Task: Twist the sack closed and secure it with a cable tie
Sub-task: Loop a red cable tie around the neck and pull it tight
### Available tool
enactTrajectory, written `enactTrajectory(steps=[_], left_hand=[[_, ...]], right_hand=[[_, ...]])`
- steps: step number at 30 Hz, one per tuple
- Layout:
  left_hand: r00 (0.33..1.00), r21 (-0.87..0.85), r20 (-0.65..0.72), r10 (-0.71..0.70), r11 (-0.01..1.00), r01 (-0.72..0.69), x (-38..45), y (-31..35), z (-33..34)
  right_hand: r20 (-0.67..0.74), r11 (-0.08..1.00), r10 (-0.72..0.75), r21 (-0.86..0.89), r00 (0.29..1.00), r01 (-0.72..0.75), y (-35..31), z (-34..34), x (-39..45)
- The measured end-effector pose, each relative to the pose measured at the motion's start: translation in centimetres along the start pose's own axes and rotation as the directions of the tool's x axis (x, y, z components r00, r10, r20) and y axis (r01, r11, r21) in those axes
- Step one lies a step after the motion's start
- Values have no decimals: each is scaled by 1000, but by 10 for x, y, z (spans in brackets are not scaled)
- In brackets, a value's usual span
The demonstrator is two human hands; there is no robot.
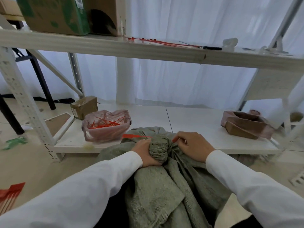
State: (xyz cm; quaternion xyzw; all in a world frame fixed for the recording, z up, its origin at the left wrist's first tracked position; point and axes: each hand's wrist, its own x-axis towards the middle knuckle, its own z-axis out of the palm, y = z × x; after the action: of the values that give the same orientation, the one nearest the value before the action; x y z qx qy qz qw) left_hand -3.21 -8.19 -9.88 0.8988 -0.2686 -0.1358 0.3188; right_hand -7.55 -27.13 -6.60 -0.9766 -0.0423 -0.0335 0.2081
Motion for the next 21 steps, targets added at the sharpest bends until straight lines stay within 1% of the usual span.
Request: enactTrajectory(steps=[1,2,4,7,10,13,16,18,21], left_hand=[[997,11,-16,73,997,-72,3,2,4],[994,37,-35,102,994,-101,4,3,8],[989,54,-74,127,991,-124,6,0,11],[978,46,-95,187,982,-184,5,-4,11],[971,32,-116,211,977,-209,3,-4,10],[959,30,-154,236,972,-234,4,-7,12],[957,39,-180,226,974,-222,0,-5,10],[948,71,-237,212,977,-201,-1,-6,8],[920,218,-323,221,964,-155,0,-9,9]], right_hand=[[-9,1000,-2,7,1000,2,2,-1,-1],[-18,1000,-3,11,1000,3,3,-1,-2],[-28,1000,-10,7,1000,10,5,-2,-3],[-24,1000,-17,-20,1000,17,8,-1,-2],[-14,999,-15,-37,1000,14,8,1,0],[-18,998,-48,-49,999,47,5,1,1],[-11,995,-82,-53,997,81,3,3,2],[4,994,-93,-60,996,93,2,5,3],[23,995,-85,-58,996,86,2,7,4]])
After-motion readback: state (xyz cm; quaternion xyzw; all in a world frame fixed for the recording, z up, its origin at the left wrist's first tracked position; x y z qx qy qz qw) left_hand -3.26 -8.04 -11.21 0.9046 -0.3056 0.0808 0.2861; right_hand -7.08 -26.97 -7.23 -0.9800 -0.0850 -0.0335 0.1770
